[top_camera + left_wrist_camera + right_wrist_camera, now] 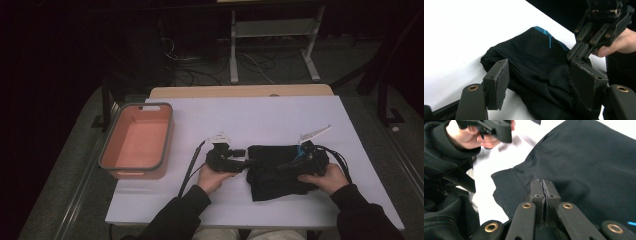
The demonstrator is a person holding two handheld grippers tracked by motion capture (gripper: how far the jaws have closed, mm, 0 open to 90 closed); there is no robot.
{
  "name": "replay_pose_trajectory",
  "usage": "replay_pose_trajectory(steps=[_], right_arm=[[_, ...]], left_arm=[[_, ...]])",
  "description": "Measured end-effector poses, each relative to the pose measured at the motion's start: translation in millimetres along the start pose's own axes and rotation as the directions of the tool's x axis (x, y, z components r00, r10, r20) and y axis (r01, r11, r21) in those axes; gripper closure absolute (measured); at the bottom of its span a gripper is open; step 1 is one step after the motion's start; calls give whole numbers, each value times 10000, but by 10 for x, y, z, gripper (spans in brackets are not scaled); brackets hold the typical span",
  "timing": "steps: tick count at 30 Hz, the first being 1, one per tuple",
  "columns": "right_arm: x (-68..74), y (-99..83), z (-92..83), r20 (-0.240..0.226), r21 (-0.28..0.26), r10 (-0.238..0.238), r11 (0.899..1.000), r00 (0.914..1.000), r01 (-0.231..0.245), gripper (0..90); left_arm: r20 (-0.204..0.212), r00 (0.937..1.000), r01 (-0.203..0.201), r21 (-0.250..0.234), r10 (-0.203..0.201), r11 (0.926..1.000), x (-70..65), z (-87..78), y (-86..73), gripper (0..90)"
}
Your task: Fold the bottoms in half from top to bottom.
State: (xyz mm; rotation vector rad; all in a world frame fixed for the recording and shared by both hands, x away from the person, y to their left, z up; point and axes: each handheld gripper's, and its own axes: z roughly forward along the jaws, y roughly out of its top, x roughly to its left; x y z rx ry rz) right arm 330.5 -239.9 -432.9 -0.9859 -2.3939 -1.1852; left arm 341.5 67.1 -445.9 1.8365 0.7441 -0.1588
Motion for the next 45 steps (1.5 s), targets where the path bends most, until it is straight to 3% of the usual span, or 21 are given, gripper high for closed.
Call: replay_pose_trajectory(steps=[6,14,20,27,33,38,45], right_arm=[[-6,-77,151,177,938,58,9956,9998,-74,876],[15,-117,160,311,767,32,9970,9995,-56,869],[64,-116,79,486,381,-183,9991,9987,164,807],[126,-136,-92,664,-463,-244,9985,9975,275,708],[145,-185,-247,1030,-1179,-17,9929,9947,140,525],[165,-238,-409,1631,-2000,431,9798,9857,-97,384],[163,-316,-566,2551,-2627,1365,9625,9572,-672,177]], left_arm=[[-12,10000,-25,31,25,10000,0,1,-2,328],[-53,10000,-18,141,19,9999,3,16,-6,328],[-156,9997,-173,98,174,9998,-16,-9,27,328],[-160,9997,-182,-46,181,9998,-27,-53,82,329],[-233,9996,-147,79,149,9999,-25,-80,129,312],[-227,9997,-128,258,133,9996,-38,-87,171,298],[-188,9995,-245,563,256,9981,-84,-73,298,271]])
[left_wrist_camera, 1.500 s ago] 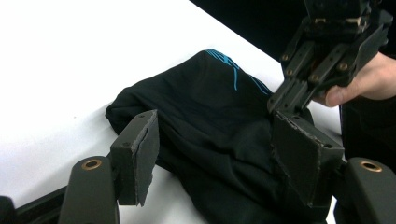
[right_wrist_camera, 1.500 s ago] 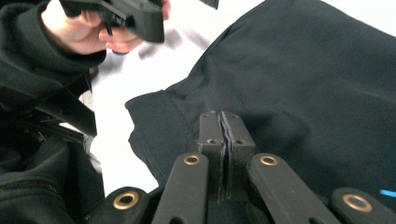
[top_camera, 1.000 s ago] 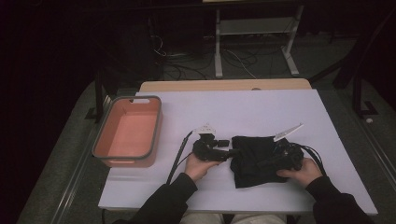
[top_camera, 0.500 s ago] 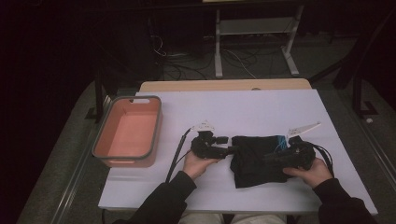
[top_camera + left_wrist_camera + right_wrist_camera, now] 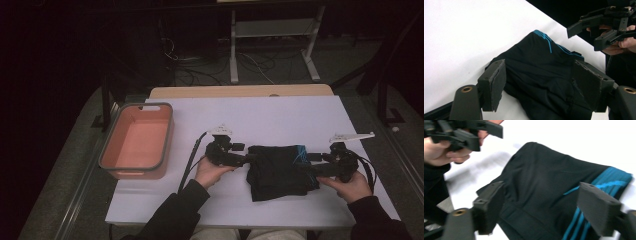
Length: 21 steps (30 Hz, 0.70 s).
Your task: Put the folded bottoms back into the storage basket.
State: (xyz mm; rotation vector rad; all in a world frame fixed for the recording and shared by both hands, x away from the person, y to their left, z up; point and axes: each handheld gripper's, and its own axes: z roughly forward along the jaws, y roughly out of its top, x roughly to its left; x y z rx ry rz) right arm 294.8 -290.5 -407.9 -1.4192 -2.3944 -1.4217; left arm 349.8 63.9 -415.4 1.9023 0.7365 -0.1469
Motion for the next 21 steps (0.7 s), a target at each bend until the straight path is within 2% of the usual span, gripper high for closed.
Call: replay_pose_trajectory(steps=[3,7,9,12,16,19,21], right_arm=[[-13,-11,-32,233,-93,195,9998,9995,-193,134],[-25,-30,-43,591,46,342,9994,9977,-345,47],[-24,-40,-45,652,105,386,9992,9971,-394,23],[-23,-59,-41,760,188,416,9989,9962,-431,6],[-16,-99,-43,831,225,564,9980,9949,-585,1],[-24,-138,-41,913,259,684,9971,9935,-710,1],[-32,-162,-42,941,307,812,9960,9922,-845,1]], left_arm=[[40,10000,-73,215,72,9997,8,1,58,246],[160,9998,114,529,-123,9985,37,-2,131,185],[187,9998,62,761,-77,9971,47,2,170,151],[8,10000,-22,1228,21,9924,56,37,227,86],[-92,9999,72,1537,-59,9881,88,111,289,0],[-92,9999,133,1580,-120,9873,110,150,310,0],[-136,9994,337,1550,-320,9873,157,218,337,0]])
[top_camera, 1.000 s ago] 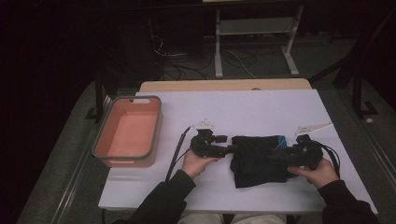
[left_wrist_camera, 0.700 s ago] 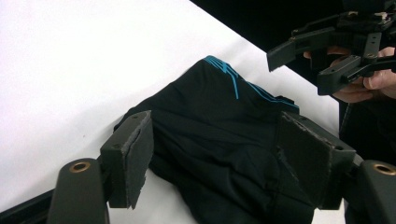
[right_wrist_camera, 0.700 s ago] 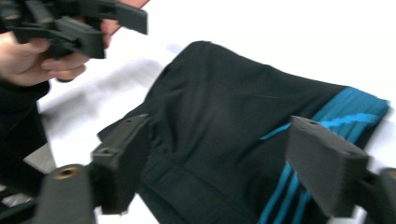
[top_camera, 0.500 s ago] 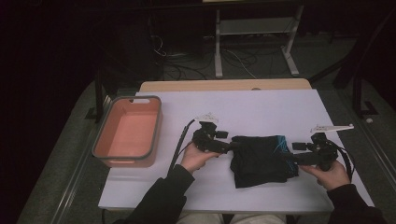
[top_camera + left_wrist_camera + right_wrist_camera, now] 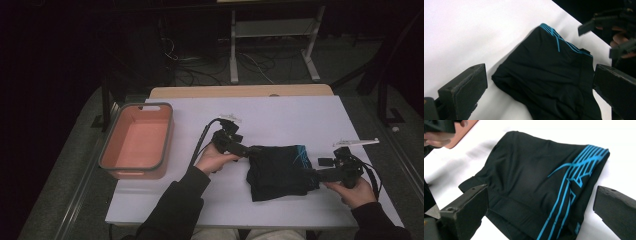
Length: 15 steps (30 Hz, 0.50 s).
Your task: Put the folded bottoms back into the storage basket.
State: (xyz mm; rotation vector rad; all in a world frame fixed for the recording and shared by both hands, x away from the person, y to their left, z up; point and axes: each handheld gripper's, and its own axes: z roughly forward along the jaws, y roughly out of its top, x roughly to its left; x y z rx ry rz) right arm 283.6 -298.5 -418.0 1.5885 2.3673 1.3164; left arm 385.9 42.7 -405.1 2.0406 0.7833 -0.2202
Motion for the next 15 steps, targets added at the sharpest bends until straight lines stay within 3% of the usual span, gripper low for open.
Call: replay_pose_trajectory(steps=[4,6,9,12,15], right_arm=[[-8,-34,-8,107,90,128,9999,9999,-129,2],[-21,-66,-14,229,167,284,9994,9993,-288,3],[-45,-96,-15,375,296,472,9984,9982,-484,3],[-64,-122,-9,461,431,615,9971,9970,-635,8],[-79,-141,-5,428,497,705,9961,9966,-726,69]], left_arm=[[-9,9997,242,-118,-242,9996,46,36,24,0],[-143,9989,449,-165,-452,9989,110,69,45,0],[39,9957,929,-305,-928,9952,182,88,43,0],[-179,9945,1027,-263,-1032,9944,231,110,33,0],[-194,9918,1260,-259,-1266,9917,292,147,17,2]])
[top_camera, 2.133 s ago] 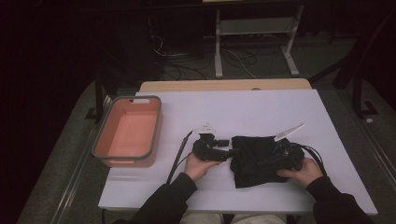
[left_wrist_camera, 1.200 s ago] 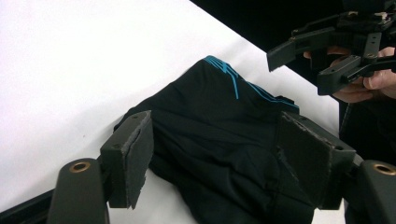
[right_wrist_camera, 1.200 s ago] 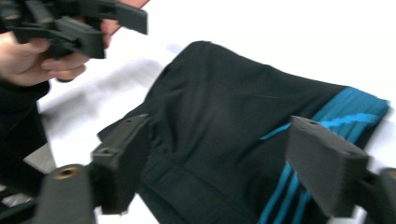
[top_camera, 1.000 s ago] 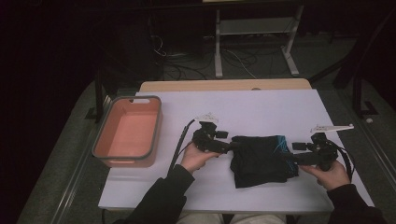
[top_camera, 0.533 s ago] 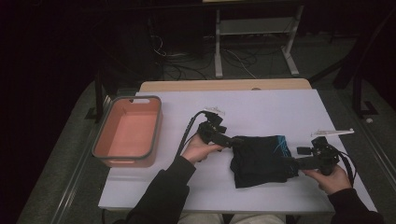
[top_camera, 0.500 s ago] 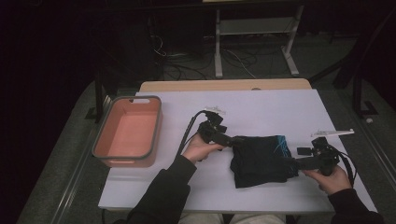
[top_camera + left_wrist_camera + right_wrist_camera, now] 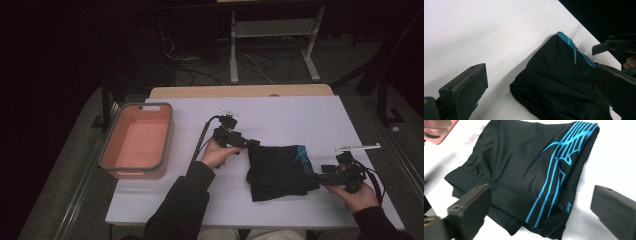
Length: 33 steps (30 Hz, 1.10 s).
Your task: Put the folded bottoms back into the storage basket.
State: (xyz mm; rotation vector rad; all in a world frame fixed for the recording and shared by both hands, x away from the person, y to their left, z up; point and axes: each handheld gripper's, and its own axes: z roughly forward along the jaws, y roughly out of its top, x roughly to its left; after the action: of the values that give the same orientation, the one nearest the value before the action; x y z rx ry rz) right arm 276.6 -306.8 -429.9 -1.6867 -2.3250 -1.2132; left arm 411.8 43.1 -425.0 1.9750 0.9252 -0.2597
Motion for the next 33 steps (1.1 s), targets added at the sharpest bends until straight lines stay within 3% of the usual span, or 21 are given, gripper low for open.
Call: replay_pose_trajectory(steps=[5,13,16,20,33], right_arm=[[-16,-25,19,72,130,234,9996,9997,-235,117],[-50,-60,62,303,633,717,9953,9970,-735,180],[-78,-74,74,211,763,1039,9915,9944,-1052,213],[-80,-74,80,96,792,1101,9907,9939,-1105,243],[-125,-67,106,-225,1000,1715,9806,9849,-1684,337]], left_arm=[[111,9993,348,149,-349,9993,81,97,-28,37],[-131,9999,99,840,-88,9964,85,208,-85,77],[-206,9998,26,1056,-5,9944,67,264,-119,91],[-260,9996,-26,1241,58,9923,48,317,-136,112],[-236,9995,222,1006,-199,9947,72,301,-171,207]])
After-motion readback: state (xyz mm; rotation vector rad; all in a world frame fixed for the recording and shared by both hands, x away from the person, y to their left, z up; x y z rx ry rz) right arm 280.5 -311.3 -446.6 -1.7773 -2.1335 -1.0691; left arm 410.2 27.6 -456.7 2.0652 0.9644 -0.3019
